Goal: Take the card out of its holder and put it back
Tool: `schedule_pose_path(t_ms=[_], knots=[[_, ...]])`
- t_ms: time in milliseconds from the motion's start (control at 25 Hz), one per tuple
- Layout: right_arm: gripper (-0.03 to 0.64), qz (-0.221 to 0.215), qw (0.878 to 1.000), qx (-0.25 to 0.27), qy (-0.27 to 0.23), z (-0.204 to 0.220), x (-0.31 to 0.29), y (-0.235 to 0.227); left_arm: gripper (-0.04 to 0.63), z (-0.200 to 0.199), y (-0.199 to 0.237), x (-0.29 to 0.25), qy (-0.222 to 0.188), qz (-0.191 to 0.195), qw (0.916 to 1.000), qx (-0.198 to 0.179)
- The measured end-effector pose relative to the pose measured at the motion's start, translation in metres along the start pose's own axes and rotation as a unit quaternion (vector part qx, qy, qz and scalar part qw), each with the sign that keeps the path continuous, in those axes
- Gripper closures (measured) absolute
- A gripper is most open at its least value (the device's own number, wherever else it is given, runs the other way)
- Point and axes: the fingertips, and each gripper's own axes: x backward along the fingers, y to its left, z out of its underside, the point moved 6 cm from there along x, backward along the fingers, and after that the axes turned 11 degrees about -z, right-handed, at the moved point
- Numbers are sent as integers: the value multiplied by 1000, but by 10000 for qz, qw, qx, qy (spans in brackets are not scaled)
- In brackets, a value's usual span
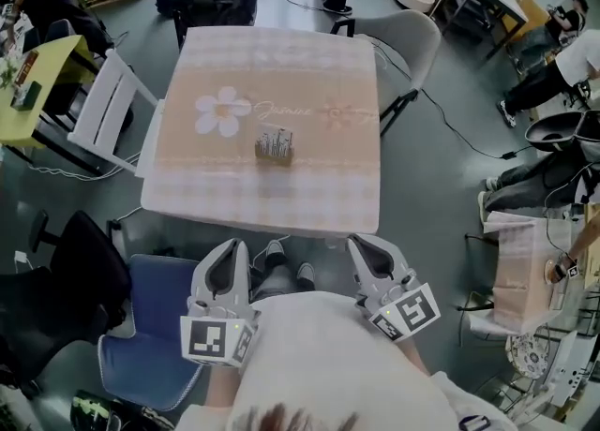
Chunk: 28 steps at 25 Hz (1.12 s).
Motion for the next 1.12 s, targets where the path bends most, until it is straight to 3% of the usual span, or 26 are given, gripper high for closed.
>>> schedule_pose_path(t_ms=[600, 1120], knots=[[618, 309, 9994, -53, -127, -9, -63, -6, 589, -22, 52, -51, 28, 371, 9992, -154], [618, -111, 9999, -37, -6, -17, -95, -36, 589, -25, 59, -74, 90, 28, 10000, -14]])
